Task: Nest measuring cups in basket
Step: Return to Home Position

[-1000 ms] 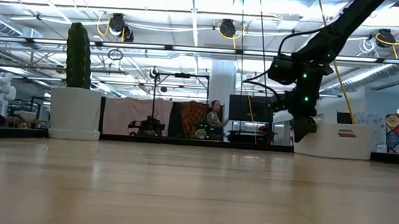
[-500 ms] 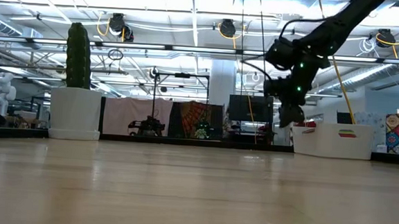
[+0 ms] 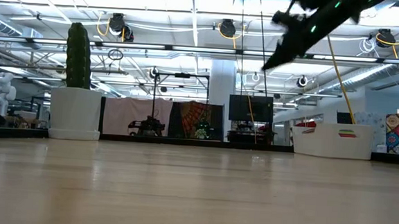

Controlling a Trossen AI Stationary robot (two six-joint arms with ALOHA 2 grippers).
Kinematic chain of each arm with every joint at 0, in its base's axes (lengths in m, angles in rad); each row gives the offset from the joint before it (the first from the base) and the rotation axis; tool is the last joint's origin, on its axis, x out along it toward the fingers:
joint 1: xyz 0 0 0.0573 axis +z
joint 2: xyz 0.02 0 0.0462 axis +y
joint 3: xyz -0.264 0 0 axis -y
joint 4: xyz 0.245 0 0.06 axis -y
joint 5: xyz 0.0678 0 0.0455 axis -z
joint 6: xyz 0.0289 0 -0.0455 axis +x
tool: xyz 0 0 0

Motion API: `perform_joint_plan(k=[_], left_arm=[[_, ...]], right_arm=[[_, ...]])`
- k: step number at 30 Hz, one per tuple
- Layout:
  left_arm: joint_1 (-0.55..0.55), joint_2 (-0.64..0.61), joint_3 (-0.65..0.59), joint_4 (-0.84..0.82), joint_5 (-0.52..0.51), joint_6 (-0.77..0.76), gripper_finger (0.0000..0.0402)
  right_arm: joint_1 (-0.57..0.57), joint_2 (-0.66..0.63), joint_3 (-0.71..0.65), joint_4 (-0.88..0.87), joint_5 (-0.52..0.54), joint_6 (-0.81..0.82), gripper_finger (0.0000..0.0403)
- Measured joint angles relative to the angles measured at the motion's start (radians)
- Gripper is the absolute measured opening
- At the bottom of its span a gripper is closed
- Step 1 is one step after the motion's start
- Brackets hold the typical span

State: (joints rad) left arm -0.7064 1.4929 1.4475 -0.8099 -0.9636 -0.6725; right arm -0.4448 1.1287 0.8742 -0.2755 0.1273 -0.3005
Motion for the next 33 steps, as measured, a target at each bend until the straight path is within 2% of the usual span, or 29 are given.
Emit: perform_joint_plan(k=[3,7,13,16,22,25,30,33], left_arm=[[0.025,0.0,0.0,0.004,0.013,0.031,0.0282],[0.056,0.0,0.0,0.043,0.009,0.106,0.0282],[0.111,0.0,0.0,0.232,0.004,0.383,0.0282],[0.135,0.0,0.0,0.281,0.018,0.471,0.0282],[0.219,0.0,-0.028,0.293,0.031,0.495,0.0282],[0.266,-0.007,-0.088,0.335,0.076,0.49,0.0282],[0.313,-0.059,-0.244,0.642,0.084,0.639,0.0282],[0.345,-0.122,-0.363,0.838,0.131,0.733,0.0282]], right_arm=[[0.078,-0.123,0.0,-0.04,0.002,0.018,0.0199],[0.16,-0.272,0.001,-0.153,-0.001,0.134,0.0199],[0.276,-0.419,0.001,-0.354,0.0,0.239,0.0199],[0.33,-0.464,0.001,-0.437,0.011,0.29,0.0199],[0.436,-0.541,0.001,-0.546,0.209,0.334,0.0199],[0.491,-0.577,0.001,-0.554,0.264,0.37,0.0199],[0.57,-0.599,0.001,-0.626,0.342,0.443,0.0199],[0.622,-0.598,0.0,-0.686,0.382,0.52,0.0199]])
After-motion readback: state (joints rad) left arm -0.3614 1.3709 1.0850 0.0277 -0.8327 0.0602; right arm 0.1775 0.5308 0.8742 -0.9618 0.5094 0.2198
